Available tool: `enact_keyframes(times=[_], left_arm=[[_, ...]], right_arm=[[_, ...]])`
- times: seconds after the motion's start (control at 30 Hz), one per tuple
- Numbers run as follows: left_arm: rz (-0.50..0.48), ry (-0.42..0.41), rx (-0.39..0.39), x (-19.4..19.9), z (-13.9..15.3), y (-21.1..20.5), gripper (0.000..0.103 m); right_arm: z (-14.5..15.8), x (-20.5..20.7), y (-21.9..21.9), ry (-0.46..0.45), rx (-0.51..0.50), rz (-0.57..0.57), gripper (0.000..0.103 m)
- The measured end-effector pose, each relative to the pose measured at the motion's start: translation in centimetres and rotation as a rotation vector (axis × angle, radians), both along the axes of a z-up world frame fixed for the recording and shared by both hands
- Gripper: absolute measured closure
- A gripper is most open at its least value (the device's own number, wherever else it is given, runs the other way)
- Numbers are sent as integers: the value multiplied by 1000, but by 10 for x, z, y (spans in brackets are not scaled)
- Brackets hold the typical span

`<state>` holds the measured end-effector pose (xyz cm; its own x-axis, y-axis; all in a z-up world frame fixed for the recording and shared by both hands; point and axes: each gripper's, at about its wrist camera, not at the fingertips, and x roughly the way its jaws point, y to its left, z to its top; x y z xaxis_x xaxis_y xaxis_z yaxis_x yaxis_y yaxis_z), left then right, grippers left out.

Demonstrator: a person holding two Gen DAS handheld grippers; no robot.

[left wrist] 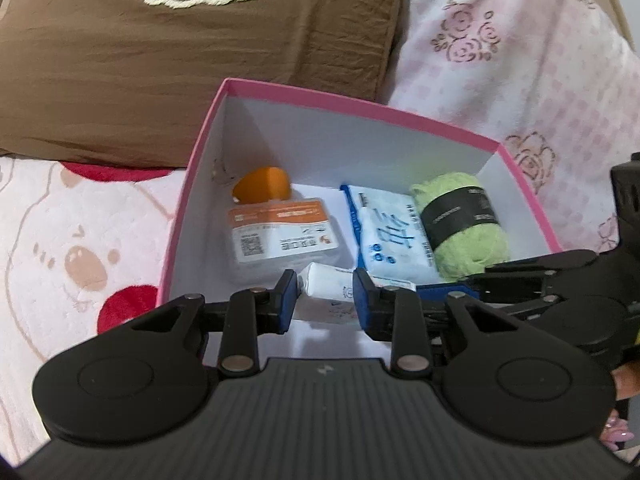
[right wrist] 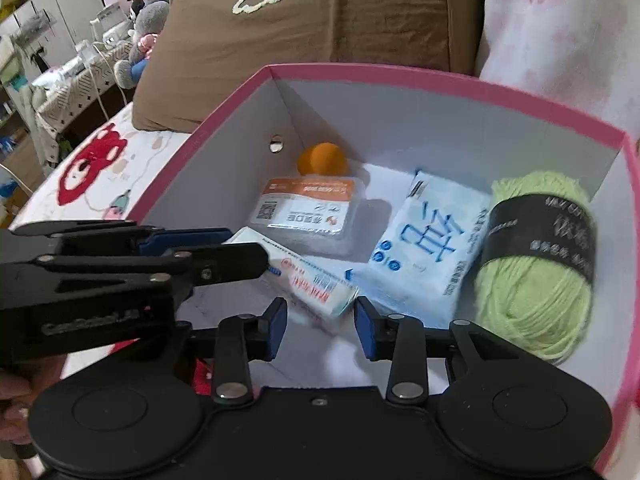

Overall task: Organize objects
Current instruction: 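Lower the tissue pack into the box and open the left tool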

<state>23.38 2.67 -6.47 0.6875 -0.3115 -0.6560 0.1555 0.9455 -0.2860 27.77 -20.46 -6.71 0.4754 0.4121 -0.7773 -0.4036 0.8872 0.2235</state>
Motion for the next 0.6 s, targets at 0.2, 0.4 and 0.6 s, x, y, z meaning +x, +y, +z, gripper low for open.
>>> enact_keyframes(times=[0.2, 0.4, 0.6], left_arm=[[-7, -39, 44, -4, 7, -2, 76], [-23, -33, 37, -6, 17, 2, 75], [-45, -2, 44, -11, 29, -1, 72]], right_arm=[[0, 4, -2, 18, 22, 10, 63], [-6, 15, -6, 68, 69, -61, 64], [8, 3, -19, 44, 132, -126, 63]])
